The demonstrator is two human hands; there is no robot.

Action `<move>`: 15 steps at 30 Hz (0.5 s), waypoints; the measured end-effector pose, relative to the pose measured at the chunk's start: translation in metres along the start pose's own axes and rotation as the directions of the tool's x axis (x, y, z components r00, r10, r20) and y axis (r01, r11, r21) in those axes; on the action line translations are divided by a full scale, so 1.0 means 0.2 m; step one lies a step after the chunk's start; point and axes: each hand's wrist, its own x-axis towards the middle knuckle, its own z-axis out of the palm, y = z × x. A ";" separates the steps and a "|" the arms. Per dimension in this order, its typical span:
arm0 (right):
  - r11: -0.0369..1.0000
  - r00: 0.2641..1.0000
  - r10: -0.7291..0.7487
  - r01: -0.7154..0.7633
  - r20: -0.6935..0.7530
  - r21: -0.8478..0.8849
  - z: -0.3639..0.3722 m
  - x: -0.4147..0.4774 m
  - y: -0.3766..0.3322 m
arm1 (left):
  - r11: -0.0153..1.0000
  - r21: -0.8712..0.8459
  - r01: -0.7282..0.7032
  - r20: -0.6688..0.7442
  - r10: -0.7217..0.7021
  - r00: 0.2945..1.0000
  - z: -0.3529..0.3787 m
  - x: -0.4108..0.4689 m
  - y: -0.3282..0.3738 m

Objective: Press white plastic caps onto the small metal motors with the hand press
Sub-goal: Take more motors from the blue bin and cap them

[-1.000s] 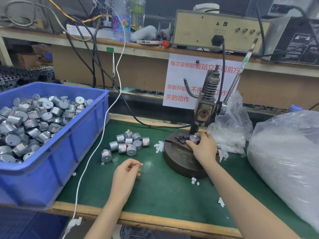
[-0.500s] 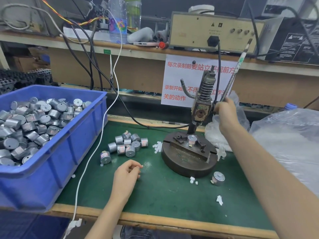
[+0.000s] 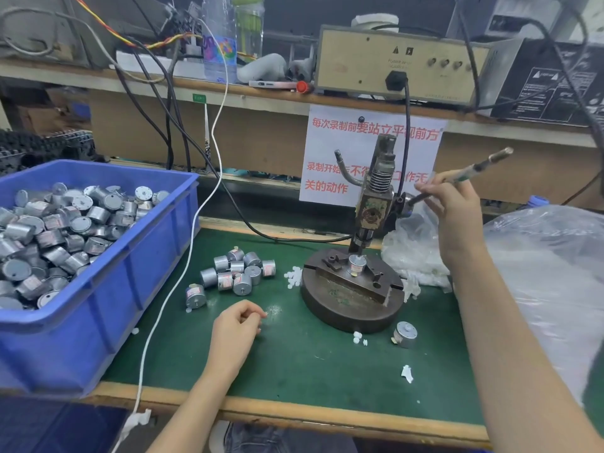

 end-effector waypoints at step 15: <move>0.614 0.972 0.138 0.067 0.190 -0.787 0.14 -0.34 0.56 | 1.000 -0.002 -0.002 0.011 0.002 1.000 0.00 0.00 0.00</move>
